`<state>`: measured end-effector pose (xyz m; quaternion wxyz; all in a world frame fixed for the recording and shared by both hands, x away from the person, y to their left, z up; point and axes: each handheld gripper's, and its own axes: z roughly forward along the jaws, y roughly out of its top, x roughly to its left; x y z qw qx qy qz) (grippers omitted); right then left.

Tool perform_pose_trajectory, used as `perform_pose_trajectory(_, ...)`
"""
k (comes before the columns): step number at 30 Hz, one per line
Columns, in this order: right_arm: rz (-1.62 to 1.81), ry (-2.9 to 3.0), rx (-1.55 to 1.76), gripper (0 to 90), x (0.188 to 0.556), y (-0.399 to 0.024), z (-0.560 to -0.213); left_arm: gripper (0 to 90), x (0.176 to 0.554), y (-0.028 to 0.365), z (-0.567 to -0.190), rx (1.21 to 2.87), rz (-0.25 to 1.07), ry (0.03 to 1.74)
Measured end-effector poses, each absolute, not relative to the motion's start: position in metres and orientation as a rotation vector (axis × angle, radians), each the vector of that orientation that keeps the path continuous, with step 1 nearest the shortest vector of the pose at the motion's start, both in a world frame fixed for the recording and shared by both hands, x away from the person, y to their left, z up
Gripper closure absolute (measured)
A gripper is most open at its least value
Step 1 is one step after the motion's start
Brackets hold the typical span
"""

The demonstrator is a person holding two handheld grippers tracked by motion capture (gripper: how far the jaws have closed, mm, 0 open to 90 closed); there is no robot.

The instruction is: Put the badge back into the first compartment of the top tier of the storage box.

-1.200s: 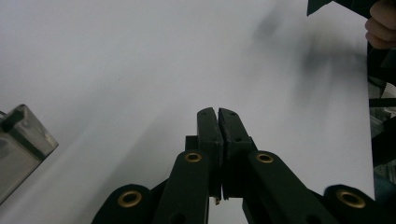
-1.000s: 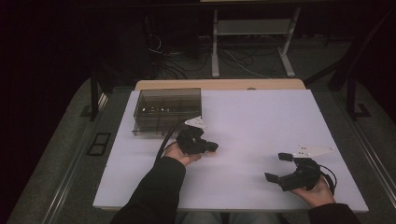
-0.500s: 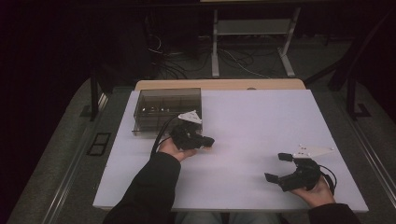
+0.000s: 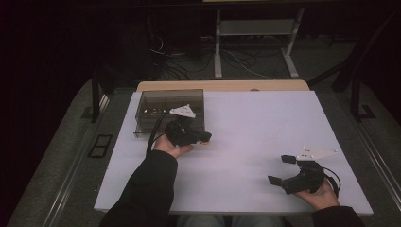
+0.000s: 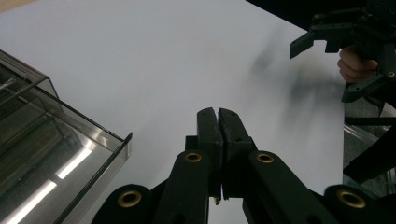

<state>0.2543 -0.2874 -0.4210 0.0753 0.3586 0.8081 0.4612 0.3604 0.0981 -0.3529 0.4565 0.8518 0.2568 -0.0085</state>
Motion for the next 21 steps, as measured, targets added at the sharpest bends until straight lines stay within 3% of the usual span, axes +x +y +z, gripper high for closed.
perform_pose_trajectory(21,1.380,2.428,1.077,0.3,0.255,-0.287,-0.421,88.1,0.372,0.131,-0.336,2.080,0.047,0.700)
